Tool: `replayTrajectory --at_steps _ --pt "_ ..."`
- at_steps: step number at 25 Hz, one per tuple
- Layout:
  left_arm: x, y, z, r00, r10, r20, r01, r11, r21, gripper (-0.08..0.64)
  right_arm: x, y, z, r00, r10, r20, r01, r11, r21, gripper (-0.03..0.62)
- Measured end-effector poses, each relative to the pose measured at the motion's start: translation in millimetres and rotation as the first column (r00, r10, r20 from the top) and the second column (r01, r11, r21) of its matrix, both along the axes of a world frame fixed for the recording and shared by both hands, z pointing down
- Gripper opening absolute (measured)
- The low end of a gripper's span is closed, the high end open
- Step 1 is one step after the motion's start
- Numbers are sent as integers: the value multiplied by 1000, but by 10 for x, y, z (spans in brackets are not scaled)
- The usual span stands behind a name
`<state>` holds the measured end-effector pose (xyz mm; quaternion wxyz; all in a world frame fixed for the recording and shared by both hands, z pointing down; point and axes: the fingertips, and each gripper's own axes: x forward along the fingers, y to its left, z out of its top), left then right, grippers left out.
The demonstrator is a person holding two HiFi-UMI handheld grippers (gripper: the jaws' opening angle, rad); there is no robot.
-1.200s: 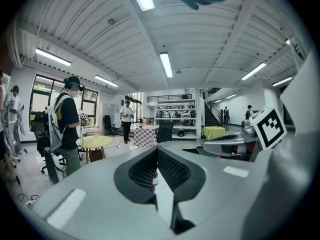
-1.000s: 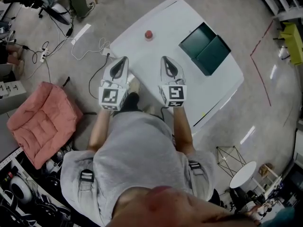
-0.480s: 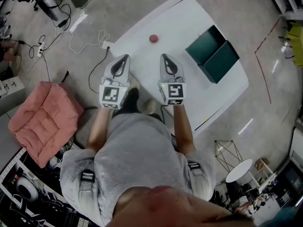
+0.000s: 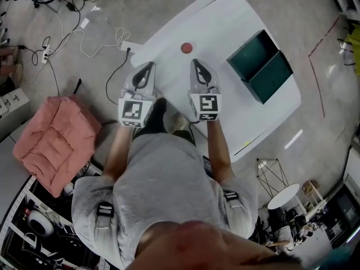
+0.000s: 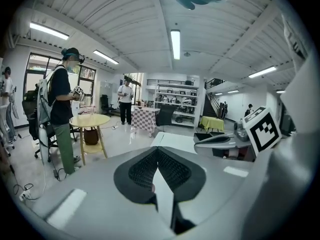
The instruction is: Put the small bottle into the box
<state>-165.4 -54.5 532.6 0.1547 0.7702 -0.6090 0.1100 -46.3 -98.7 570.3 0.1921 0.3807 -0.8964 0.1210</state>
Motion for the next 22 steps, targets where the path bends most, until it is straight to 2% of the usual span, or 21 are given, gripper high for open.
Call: replayTrajectory --at_steps 5,6,7,8,15,22 --pt "-46 -65 77 1000 17 -9 -17 1000 -15 11 -83 -93 103 1000 23 -6 -23 1000 -4 6" --pt "-54 -80 92 1000 19 -10 -19 1000 -18 11 -105 -113 118 1000 20 -1 -20 1000 -8 21" --pt "-63 -96 106 1000 19 -11 -19 1000 -21 11 -124 -136 139 1000 16 2 -16 1000 -14 72" --pt "-72 -110 119 1000 18 -13 -19 1000 -23 11 -139 -159 164 1000 13 5 -13 1000 -21 95" --pt "-168 -148 179 1000 11 -18 -12 999 -36 11 -279 -227 421 1000 -26 -17 24 993 -113 212" --pt "-240 -166 234 1000 11 -26 -13 999 -46 11 -385 -321 589 999 -15 -46 9 993 -119 221"
